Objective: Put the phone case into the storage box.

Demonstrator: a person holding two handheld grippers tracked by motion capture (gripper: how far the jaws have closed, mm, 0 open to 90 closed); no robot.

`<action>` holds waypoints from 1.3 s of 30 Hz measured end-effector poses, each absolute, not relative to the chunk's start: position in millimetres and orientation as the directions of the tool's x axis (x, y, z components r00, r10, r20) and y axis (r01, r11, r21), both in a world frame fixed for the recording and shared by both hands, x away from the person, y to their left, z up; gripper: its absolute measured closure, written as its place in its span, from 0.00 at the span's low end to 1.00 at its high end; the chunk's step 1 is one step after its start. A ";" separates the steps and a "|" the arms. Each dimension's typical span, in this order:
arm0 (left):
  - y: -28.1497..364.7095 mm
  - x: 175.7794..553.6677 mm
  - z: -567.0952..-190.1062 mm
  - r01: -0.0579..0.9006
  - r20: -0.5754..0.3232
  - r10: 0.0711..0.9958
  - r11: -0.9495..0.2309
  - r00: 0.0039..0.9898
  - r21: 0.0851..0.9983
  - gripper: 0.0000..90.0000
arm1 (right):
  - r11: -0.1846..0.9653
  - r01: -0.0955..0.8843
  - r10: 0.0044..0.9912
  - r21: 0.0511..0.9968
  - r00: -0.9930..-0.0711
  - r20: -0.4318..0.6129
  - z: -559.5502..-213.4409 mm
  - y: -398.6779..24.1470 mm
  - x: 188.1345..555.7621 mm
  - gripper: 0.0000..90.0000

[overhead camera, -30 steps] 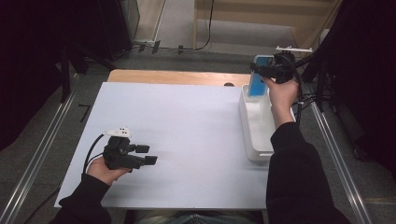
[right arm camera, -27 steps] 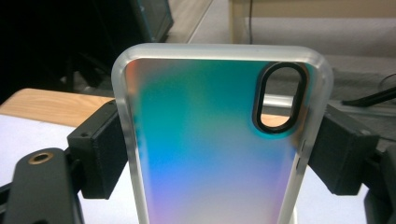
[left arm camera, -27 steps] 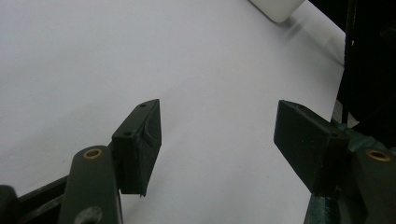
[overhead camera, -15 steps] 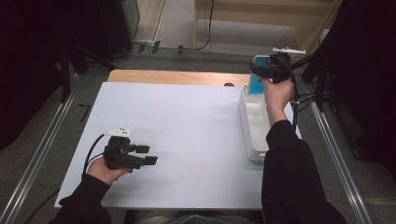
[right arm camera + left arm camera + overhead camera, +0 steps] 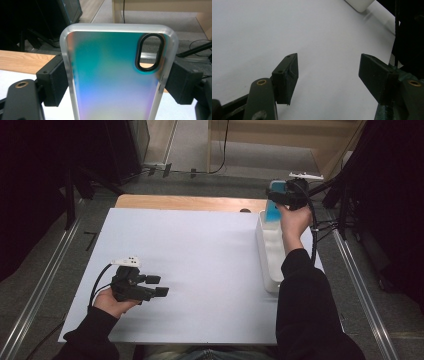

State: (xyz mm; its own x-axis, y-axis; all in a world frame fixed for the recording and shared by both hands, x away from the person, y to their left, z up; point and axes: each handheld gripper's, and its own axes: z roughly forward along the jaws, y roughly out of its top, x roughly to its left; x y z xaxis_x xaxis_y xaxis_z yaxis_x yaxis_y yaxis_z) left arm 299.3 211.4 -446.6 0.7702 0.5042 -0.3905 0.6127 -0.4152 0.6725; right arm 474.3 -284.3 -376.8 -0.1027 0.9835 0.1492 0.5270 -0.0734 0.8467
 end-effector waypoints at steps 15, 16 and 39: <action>211.9 299.9 -447.4 0.614 -0.393 0.504 -0.411 0.769 0.674 0.36 | -0.105 0.531 0.983 0.841 -0.074 0.170 -393.5 -289.5 473.2 0.17; 211.9 299.9 -447.4 0.614 -0.392 0.505 -0.412 0.769 0.673 0.36 | -0.098 0.531 0.984 0.841 -0.074 0.161 -394.6 -289.8 473.2 0.17; 211.1 299.3 -447.3 0.615 -0.390 0.508 -0.417 0.768 0.669 0.36 | -0.095 0.552 0.985 0.828 -0.070 0.159 -416.5 -287.5 471.5 0.17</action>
